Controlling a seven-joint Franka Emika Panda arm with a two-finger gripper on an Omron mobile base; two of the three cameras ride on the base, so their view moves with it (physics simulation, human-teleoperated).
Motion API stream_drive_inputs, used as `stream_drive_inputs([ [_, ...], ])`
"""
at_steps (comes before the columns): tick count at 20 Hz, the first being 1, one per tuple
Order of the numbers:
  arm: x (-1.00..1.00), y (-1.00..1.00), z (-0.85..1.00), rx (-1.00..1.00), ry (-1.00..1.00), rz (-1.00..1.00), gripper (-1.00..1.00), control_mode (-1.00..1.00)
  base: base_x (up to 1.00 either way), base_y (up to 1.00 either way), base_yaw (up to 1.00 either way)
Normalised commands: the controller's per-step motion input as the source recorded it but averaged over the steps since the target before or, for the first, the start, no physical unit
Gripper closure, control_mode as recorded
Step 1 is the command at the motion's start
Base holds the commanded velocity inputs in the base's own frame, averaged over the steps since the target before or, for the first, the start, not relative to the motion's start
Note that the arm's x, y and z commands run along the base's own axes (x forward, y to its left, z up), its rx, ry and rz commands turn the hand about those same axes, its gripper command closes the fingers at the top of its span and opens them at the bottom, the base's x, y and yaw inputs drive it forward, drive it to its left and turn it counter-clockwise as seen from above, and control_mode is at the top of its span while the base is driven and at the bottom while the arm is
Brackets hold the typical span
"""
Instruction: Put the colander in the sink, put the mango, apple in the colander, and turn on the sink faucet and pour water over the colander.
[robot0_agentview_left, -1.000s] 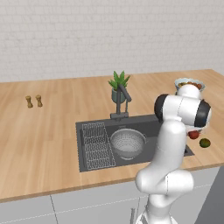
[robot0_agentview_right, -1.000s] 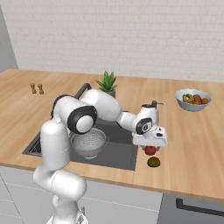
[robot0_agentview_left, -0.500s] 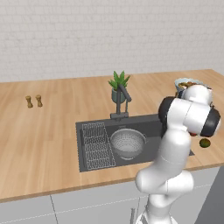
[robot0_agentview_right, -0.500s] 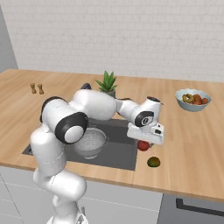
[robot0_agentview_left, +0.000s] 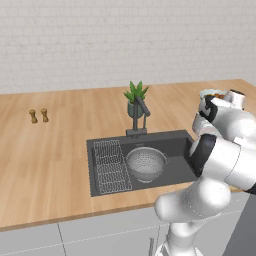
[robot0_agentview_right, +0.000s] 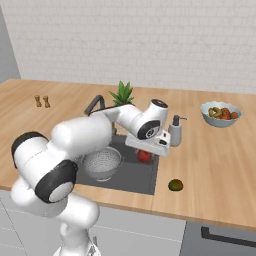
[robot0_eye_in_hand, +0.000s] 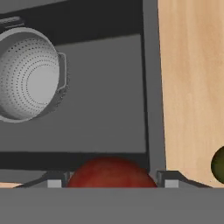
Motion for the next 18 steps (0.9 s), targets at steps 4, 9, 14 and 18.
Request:
stream_drive_inputs([
  [4, -0.15, 0.80, 0.32, 0.01, -0.01, 0.03, 1.00, -1.00, 0.00, 0.00, 0.00],
  [9, -0.08, 0.65, 0.09, 0.00, -0.16, 0.08, 1.00, -1.00, 0.00, 0.00, 0.00],
  [14, -0.01, 0.48, 0.09, 0.03, -0.23, 0.15, 1.00, -1.00, 0.00, 0.00, 0.00],
  [18, 0.14, 0.36, 0.01, -0.01, -0.45, 0.18, 1.00, -1.00, 0.00, 0.00, 0.00],
])
